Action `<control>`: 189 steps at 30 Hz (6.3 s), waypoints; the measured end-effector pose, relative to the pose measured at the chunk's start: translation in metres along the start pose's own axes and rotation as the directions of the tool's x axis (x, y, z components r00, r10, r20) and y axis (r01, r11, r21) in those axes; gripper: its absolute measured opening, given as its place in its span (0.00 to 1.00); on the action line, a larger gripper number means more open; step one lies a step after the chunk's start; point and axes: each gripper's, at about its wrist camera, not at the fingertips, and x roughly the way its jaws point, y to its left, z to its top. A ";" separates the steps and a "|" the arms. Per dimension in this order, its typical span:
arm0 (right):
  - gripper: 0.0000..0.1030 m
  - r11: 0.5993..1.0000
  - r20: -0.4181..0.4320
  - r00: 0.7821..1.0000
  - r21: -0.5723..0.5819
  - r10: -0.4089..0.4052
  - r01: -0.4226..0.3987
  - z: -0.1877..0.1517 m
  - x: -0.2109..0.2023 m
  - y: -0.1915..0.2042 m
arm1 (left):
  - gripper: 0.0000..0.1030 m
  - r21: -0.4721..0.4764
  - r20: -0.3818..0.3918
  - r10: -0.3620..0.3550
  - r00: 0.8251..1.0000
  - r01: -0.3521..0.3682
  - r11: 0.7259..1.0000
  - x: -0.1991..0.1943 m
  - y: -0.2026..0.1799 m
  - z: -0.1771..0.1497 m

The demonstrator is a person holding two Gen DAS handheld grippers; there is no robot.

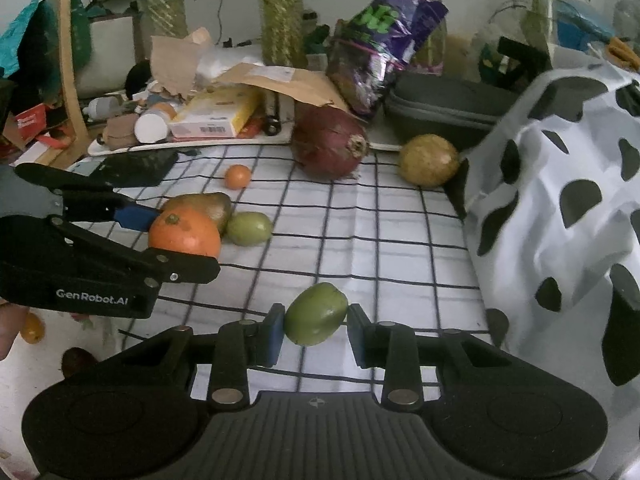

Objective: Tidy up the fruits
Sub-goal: 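Carry the large orange and green fruit over the plate and release both, then withdraw both tools from the plate toward the remaining fruits, then grasp the brown mango with the left tool while the right tool grasps the green fruit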

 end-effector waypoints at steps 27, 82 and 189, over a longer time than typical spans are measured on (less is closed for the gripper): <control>0.33 0.984 0.038 0.987 -0.095 0.153 -0.149 0.008 -0.030 0.100 | 0.49 -0.104 0.013 0.063 0.998 -0.061 0.993 -0.103 0.035 -0.079; 0.96 0.979 -0.043 0.985 -0.112 0.169 -0.173 -0.054 -0.064 0.120 | 0.69 -0.202 -0.089 0.114 0.989 -0.130 0.971 -0.142 0.008 -0.130; 1.00 0.993 -0.008 0.993 0.007 -0.117 0.117 0.039 0.049 0.009 | 0.66 0.311 0.032 0.182 0.983 -0.183 0.932 0.033 0.002 -0.008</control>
